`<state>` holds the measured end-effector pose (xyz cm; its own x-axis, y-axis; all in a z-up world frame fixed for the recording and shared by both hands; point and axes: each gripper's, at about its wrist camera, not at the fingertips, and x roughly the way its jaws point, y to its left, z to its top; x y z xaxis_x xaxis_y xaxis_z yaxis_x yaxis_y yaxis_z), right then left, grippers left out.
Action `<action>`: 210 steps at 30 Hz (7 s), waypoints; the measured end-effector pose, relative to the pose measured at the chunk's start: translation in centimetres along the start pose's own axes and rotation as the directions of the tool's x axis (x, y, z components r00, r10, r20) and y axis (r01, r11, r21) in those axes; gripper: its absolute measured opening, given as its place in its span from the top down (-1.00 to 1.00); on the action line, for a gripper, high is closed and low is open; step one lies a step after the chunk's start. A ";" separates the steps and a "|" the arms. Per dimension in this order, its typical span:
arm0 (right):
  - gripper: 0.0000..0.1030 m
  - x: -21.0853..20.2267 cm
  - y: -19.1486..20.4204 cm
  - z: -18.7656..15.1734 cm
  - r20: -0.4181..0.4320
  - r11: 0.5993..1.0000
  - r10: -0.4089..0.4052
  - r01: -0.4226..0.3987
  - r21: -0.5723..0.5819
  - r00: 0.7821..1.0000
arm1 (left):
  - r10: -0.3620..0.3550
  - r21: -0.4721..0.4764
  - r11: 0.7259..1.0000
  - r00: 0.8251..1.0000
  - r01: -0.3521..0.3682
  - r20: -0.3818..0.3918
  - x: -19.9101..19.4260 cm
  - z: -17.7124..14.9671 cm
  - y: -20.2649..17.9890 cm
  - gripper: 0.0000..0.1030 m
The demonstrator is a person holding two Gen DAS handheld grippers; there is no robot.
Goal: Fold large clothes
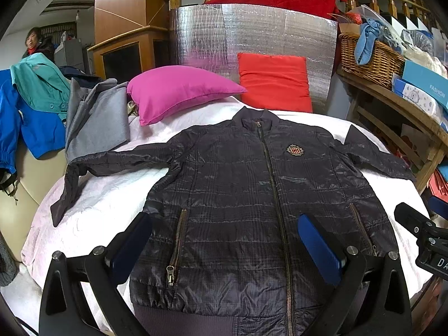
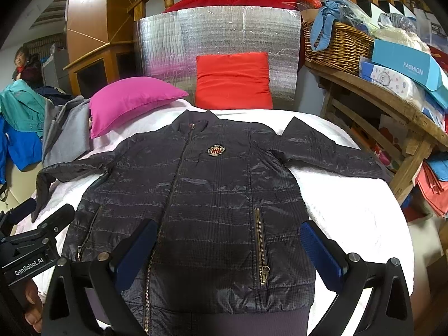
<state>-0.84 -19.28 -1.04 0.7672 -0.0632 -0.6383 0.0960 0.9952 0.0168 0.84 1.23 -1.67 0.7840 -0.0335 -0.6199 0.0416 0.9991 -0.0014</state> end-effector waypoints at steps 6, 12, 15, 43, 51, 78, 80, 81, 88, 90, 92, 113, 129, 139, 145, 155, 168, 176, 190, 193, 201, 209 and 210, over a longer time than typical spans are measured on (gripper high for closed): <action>-1.00 0.3 0.0 -0.1 -0.002 1.000 0.002 -0.002 -0.001 1.000 | -0.001 0.001 1.000 1.000 0.001 -0.002 0.2 0.0 0.0 -1.00; -1.00 1.1 -0.5 -0.4 -0.026 1.000 0.030 -0.030 0.009 0.999 | -0.004 -0.004 1.000 1.000 0.004 -0.018 1.1 -0.3 0.4 -1.00; -1.00 2.0 -2.4 -0.6 -0.058 0.995 0.090 -0.087 0.056 0.994 | -0.002 -0.016 1.000 0.998 0.001 -0.061 2.8 -0.9 1.1 -1.00; -0.51 26.9 -42.5 1.8 0.039 0.370 0.167 -0.100 0.924 0.985 | 0.044 -0.002 0.999 0.956 -0.046 -0.290 17.4 -5.4 1.8 -1.00; 0.76 29.0 -42.8 6.0 -0.125 0.550 0.074 0.064 0.832 0.989 | 0.031 -0.037 0.998 0.960 -0.043 -0.278 17.7 -5.4 2.4 -1.00; -1.00 25.8 -0.3 13.8 -0.119 0.897 0.425 -0.399 0.190 0.897 | 0.008 -0.056 0.998 0.963 -0.024 -0.269 17.7 -5.1 3.1 -1.00; -1.00 25.5 -3.0 12.5 -0.097 0.896 0.400 -0.367 0.250 0.911 | 0.007 -0.057 0.998 0.961 -0.024 -0.275 17.8 -5.0 3.3 -1.00; -1.00 25.7 -3.7 12.3 -0.088 0.892 0.396 -0.360 0.273 0.914 | 0.004 -0.058 0.998 0.960 -0.022 -0.279 17.8 -4.9 3.4 -1.00; -1.00 27.4 -9.4 10.1 -0.034 0.789 0.484 -0.419 0.450 0.874 | -0.131 -0.199 0.976 0.963 0.084 -0.237 16.2 -2.5 5.7 -1.00; -1.00 27.7 -9.9 9.2 -0.023 0.778 0.499 -0.436 0.453 0.866 | -0.178 -0.249 0.959 0.970 0.133 -0.168 15.5 0.1 6.6 -1.00; -1.00 28.0 -9.8 8.3 -0.029 0.781 0.505 -0.443 0.440 0.863 | -0.219 -0.255 0.950 0.967 0.180 -0.133 16.1 3.4 6.9 -1.00; -1.00 28.5 -9.0 5.3 0.029 0.791 0.514 -0.486 0.371 0.857 | -0.125 -0.546 0.837 0.960 -0.034 -0.252 36.0 13.9 10.6 0.63; -1.00 23.0 -14.2 9.2 0.094 0.704 0.580 -0.557 0.441 0.809 | 0.066 -0.311 0.942 0.980 -0.123 -0.185 30.8 5.7 8.3 0.65; -0.99 34.7 -16.9 11.2 -0.031 0.574 0.667 -0.487 0.659 0.744 | 0.062 -0.269 0.957 0.984 -0.106 -0.168 30.4 6.6 8.2 0.64; -0.86 34.1 -17.7 12.6 0.007 0.544 0.683 -0.515 0.663 0.730 | 0.076 -0.240 0.964 0.985 -0.112 -0.155 30.8 6.3 8.0 0.60; -0.85 41.7 -18.8 15.5 -0.023 0.549 0.629 -0.423 0.721 0.777 | 0.043 -0.268 0.960 0.989 -0.080 -0.140 30.7 6.0 9.0 0.58; -0.89 43.2 -19.0 16.8 0.000 0.578 0.573 -0.405 0.709 0.819 | 0.039 -0.263 0.962 0.990 -0.074 -0.135 30.8 5.8 8.8 0.57; -0.89 33.7 -14.7 17.7 -0.012 0.691 0.602 -0.513 0.510 0.799 | 0.024 -0.255 0.964 0.985 -0.068 -0.173 30.4 6.4 8.3 0.11; -0.89 22.7 -5.0 7.5 -0.137 0.796 0.586 -0.537 0.277 0.798 | -0.047 -0.664 0.746 0.999 0.052 0.027 14.2 3.3 26.7 -0.71; -0.89 21.4 -4.5 5.2 -0.166 0.804 0.584 -0.539 0.251 0.794 | -0.037 -0.846 0.533 0.999 0.032 0.015 13.9 -0.8 34.2 -0.71; -0.89 19.8 -2.6 2.2 -0.176 0.813 0.578 -0.545 0.206 0.797 | -0.093 -0.996 0.017 0.992 0.085 0.083 18.2 -8.2 44.1 -0.71; -0.89 19.8 -2.4 1.1 -0.172 0.806 0.587 -0.551 0.215 0.791 | -0.118 -0.989 -0.124 0.989 0.079 0.094 20.0 -9.4 45.6 -0.18; -0.89 19.9 -2.4 1.1 -0.171 0.805 0.587 -0.550 0.221 0.791 | -0.114 -0.992 -0.104 0.990 0.069 0.081 19.8 -9.1 45.9 0.21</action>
<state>14.88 -23.05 -12.95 0.5545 0.5472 -0.6270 -0.2046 0.8199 0.5347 12.62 46.62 -21.18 0.8216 -0.1494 -0.5501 -0.5647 -0.0814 -0.8213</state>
